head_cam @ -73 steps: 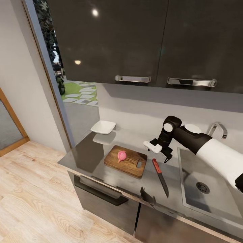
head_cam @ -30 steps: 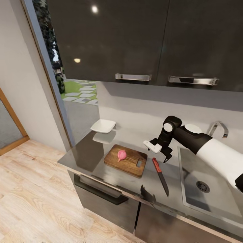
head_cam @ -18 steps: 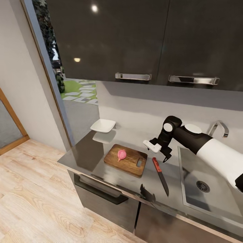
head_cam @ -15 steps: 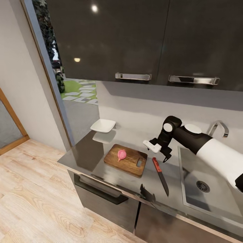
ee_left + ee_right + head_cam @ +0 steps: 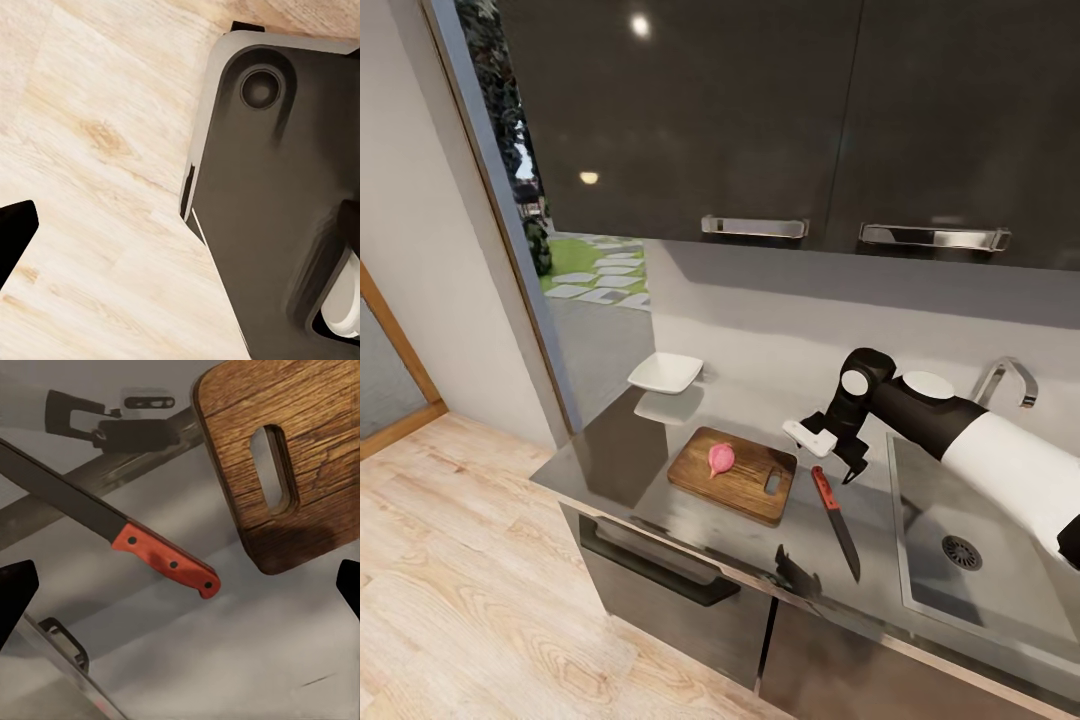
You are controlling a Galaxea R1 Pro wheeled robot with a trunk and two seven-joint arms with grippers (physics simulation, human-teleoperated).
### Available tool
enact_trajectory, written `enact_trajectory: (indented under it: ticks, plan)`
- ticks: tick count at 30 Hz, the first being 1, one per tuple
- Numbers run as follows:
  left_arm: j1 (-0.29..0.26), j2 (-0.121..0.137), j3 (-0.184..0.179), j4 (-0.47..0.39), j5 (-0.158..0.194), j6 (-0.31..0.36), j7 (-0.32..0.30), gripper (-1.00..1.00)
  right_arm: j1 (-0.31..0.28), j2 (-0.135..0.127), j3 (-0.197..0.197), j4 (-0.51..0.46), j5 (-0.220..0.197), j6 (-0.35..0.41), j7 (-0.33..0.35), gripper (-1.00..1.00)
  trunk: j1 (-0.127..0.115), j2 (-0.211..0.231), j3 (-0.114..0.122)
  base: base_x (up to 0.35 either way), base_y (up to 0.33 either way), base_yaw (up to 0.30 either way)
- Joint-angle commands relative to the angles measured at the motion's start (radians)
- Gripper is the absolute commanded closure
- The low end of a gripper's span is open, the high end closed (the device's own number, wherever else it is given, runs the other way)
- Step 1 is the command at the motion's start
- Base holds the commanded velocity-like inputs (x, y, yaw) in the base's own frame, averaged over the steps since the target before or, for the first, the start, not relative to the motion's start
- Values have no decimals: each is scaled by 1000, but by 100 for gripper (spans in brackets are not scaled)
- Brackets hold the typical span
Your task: In the kitchen, take the Vidalia onion out of the sink, dice it on the chopping board with the paring knife, put the diced onion into the bowl on the countertop, then place both the paring knife and the chopping board into the sink.
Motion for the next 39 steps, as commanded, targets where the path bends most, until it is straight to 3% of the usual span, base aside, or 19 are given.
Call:
enact_trajectory:
  ticks: [1,17,26,39]
  plan:
    - [-2,-1,-8,3,6,-5,0,-100,-1,-1,3,-2,2,-7,-1,-100,1,-2,-2,0,0,0]
    - [-2,-1,-8,3,6,-5,0,-100,-1,0,6,-2,4,-6,-6,-100,1,-2,-2,0,0,0]
    - [-2,-1,-8,3,6,-5,0,-100,-1,-1,29,-2,4,-5,-6,-100,1,-2,-3,0,0,0]
    - [-2,-1,-8,3,6,-5,0,-100,-1,-7,32,-1,4,-8,-4,-100,1,-2,-22,0,0,0]
